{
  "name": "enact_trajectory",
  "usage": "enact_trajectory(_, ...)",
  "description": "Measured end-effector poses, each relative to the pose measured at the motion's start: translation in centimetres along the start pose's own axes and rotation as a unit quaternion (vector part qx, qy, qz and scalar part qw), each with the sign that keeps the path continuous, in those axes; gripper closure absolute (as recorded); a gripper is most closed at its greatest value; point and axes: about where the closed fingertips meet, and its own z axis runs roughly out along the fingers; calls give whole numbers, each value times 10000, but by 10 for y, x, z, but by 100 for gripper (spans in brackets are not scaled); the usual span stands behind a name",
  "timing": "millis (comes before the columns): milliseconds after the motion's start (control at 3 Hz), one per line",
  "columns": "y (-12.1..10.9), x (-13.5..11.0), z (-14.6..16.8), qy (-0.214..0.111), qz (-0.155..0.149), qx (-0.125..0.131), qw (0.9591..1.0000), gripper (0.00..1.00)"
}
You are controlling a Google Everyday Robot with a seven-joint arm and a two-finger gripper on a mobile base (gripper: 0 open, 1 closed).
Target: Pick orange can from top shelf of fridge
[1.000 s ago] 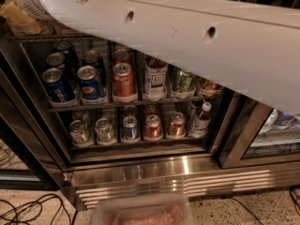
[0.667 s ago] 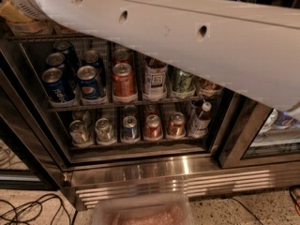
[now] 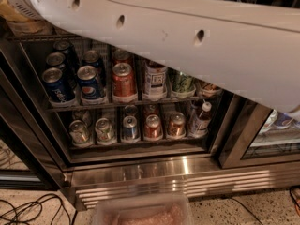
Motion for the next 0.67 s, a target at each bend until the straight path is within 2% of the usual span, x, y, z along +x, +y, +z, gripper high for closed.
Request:
enact_trajectory(333,-3,-5,-7,-67,102,80,9999,100)
enact_trajectory(667,-5,-10,-15,-149,195,143,9996,100)
